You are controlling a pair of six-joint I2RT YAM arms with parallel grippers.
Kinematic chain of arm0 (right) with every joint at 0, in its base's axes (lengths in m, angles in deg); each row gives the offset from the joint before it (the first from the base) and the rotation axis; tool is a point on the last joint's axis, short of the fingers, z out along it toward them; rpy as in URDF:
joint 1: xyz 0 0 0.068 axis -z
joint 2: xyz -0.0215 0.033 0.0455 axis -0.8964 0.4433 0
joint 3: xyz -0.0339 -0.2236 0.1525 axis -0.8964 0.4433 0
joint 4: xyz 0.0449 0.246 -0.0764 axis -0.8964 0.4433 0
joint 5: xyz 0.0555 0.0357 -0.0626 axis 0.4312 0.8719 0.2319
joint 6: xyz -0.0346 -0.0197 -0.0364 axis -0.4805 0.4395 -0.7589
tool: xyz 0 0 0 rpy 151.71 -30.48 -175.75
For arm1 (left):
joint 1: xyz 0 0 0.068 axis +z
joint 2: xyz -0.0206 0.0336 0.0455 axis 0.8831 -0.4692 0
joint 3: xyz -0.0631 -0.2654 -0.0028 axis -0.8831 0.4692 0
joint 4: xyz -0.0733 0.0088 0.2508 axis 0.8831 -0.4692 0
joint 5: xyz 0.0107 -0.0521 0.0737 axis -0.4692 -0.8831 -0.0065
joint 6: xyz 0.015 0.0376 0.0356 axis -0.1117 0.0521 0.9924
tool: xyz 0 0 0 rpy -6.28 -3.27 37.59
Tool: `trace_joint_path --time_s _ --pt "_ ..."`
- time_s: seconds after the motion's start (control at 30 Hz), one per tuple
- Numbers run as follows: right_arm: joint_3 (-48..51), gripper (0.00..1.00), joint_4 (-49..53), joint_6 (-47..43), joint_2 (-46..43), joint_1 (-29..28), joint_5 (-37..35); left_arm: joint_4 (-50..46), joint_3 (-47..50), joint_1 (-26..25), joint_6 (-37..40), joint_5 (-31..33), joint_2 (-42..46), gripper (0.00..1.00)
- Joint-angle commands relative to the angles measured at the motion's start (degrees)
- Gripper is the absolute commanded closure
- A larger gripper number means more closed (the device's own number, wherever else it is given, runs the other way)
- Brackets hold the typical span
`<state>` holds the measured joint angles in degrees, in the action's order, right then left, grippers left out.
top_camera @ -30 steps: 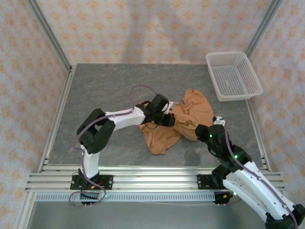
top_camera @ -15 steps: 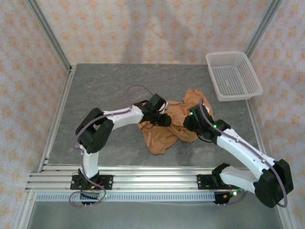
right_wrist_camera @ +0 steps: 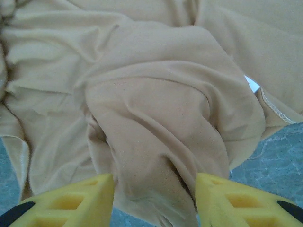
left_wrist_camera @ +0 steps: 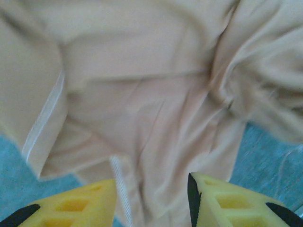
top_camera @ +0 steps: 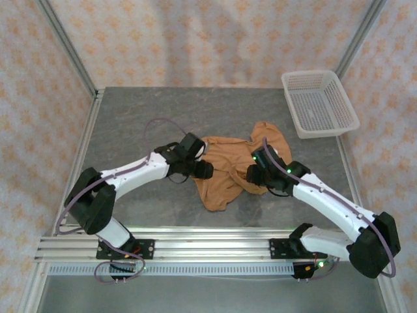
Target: Fold the inside-out t-shirt
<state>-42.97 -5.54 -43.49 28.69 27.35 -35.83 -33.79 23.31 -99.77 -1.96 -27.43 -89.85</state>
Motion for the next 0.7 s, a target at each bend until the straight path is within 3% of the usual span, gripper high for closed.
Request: trace_joint_path --time_s 0.0,0.2,0.27,0.33,0.37,0.47,0.57,0.67 --pt "-1.71 0.52 2.59 -1.29 1.94 -0.31 -0.69 0.04 4.44 -0.2 -0.81 -0.35 1.32 0.54" --pt "-2.48 0.64 1.45 -1.22 3.51 -0.31 -2.47 9.0 6.39 -3.69 -5.67 -2.77 -3.46 0.53" --pt "-3.13 0.75 1.76 -1.33 3.51 -0.33 -3.19 10.01 5.93 -4.75 -5.96 -2.34 -6.48 0.55" --pt "-4.06 0.91 2.25 -1.46 3.51 -0.34 -3.69 11.34 6.3 -4.89 -6.38 -2.15 -8.75 0.66" --pt "-4.72 0.99 2.79 -1.52 3.51 -0.31 -3.76 11.88 6.43 -4.87 -6.22 -2.06 -9.67 0.77" --pt "-8.35 1.0 5.34 -2.04 2.57 -0.31 -4.84 11.31 5.76 -3.83 -5.73 -1.95 -10.64 1.0" --pt "-14.5 1.0 8.28 -4.19 0.04 0.26 -7.11 7.54 4.19 0.3 -3.6 -1.66 -8.35 1.0" --pt "-21.76 1.0 11.61 -7.46 -2.51 4.5 -6.98 0.48 1.64 8.5 1.65 -1.07 -3.96 1.0"
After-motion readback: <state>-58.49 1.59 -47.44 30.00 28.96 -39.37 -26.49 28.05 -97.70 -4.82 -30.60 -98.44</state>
